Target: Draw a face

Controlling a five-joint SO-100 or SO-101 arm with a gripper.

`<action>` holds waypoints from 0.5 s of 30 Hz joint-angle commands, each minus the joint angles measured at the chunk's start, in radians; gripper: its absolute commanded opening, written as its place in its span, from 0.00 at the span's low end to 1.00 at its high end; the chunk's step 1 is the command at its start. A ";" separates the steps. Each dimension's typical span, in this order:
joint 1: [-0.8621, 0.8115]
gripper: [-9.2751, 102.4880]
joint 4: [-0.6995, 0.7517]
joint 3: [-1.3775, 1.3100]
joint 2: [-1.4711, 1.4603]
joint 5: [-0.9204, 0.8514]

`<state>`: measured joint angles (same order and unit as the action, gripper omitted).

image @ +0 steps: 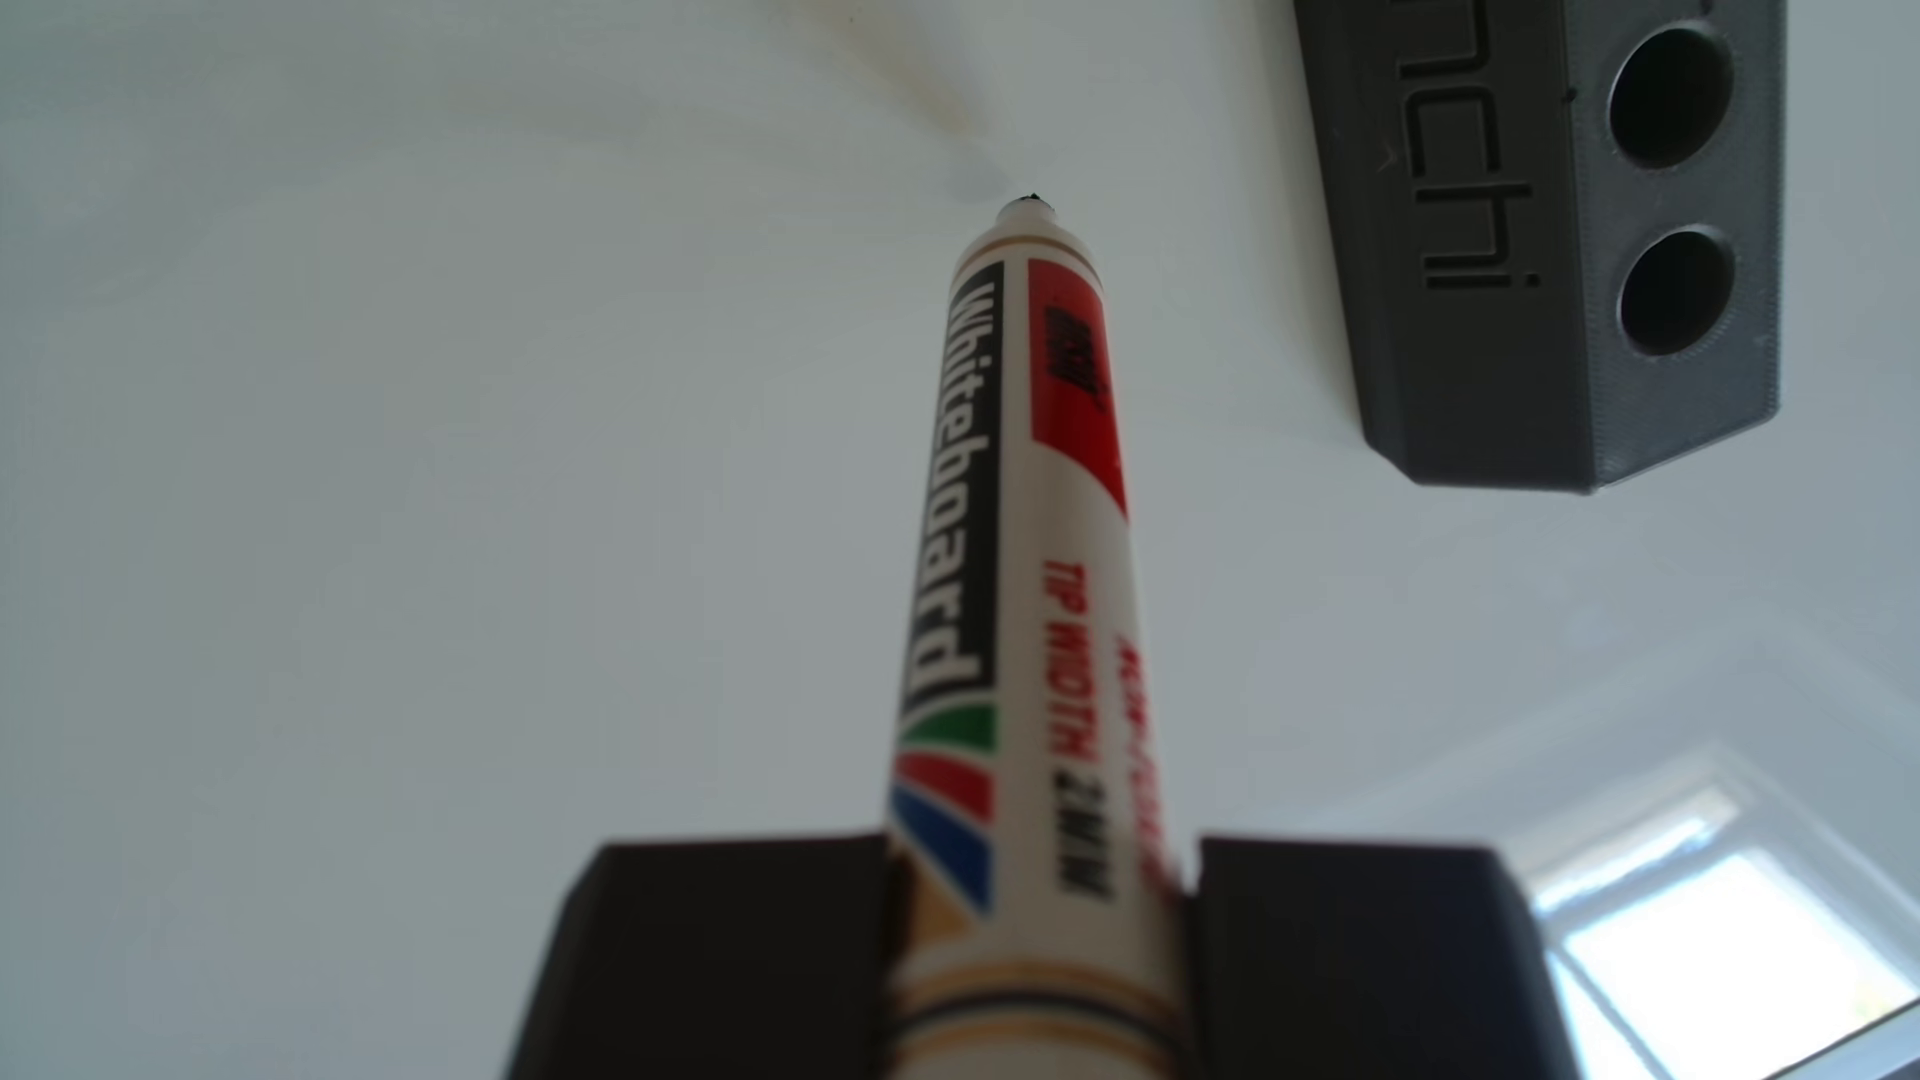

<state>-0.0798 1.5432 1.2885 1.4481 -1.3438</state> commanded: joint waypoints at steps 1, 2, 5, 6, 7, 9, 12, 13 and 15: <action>-0.009 0.08 -0.005 -0.006 0.017 -0.006; -0.009 0.08 -0.003 -0.006 0.017 -0.006; -0.009 0.08 -0.002 0.000 0.017 -0.006; -0.009 0.08 -0.006 0.008 0.017 -0.006; -0.009 0.08 -0.005 0.015 0.017 -0.008; -0.009 0.08 0.000 0.032 0.017 -0.021; -0.011 0.08 -0.005 0.049 0.018 -0.026; -0.011 0.08 -0.002 0.049 0.018 -0.026; -0.014 0.08 0.000 0.049 0.025 -0.026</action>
<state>-0.0828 1.5340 1.3376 1.4542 -1.3637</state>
